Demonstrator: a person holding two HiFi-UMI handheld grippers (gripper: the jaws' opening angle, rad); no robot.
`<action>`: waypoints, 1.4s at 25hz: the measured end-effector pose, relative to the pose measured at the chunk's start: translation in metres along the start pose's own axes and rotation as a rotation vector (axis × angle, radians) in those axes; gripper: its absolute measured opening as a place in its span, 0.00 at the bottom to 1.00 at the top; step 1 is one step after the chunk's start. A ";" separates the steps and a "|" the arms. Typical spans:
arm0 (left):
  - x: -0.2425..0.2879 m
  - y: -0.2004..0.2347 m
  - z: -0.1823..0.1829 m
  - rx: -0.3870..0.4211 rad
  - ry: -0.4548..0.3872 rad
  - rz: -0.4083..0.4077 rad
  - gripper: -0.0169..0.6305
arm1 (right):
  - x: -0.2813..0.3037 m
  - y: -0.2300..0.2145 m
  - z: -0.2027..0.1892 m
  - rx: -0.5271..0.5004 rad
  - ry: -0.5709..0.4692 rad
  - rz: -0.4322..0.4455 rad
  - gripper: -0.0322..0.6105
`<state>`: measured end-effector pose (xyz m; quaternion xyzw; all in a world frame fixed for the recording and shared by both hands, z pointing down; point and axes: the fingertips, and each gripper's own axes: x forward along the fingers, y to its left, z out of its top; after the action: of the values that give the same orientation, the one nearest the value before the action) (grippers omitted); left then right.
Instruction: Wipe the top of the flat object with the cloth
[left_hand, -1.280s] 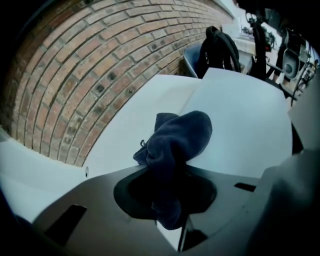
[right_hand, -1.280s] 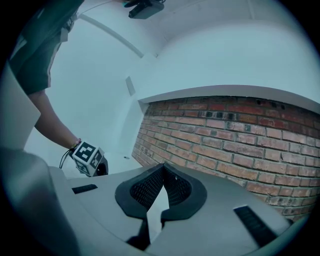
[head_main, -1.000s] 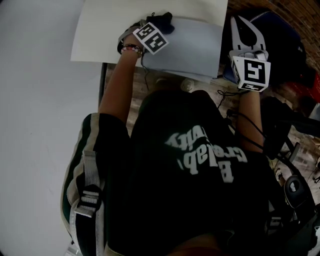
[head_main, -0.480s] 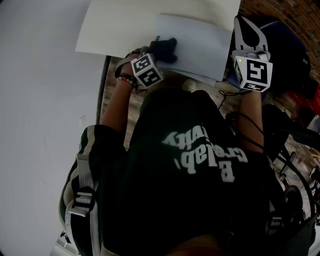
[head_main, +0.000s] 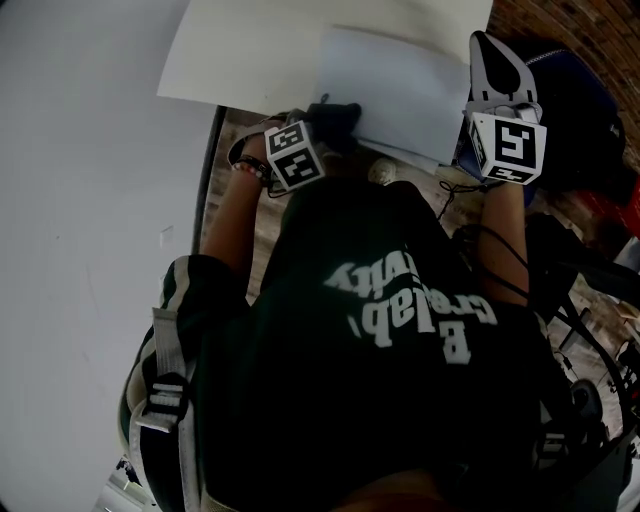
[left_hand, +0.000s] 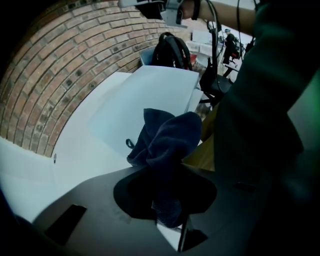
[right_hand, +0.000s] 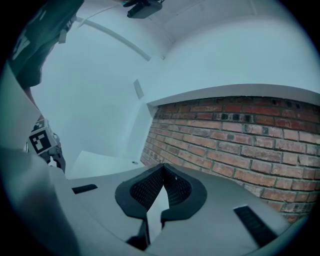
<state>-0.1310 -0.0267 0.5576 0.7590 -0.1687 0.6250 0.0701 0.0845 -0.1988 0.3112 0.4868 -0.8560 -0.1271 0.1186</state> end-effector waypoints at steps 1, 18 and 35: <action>0.000 0.000 0.000 0.006 0.004 -0.003 0.14 | -0.001 -0.001 0.000 -0.001 0.001 -0.003 0.04; 0.006 -0.002 0.107 0.179 -0.131 -0.035 0.14 | -0.029 -0.037 -0.015 -0.005 0.049 -0.105 0.04; 0.018 -0.014 0.142 0.104 -0.198 -0.032 0.14 | -0.036 -0.044 -0.021 0.014 0.046 -0.120 0.04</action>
<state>0.0078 -0.0612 0.5472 0.8222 -0.1303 0.5536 0.0235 0.1444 -0.1910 0.3134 0.5409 -0.8232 -0.1170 0.1269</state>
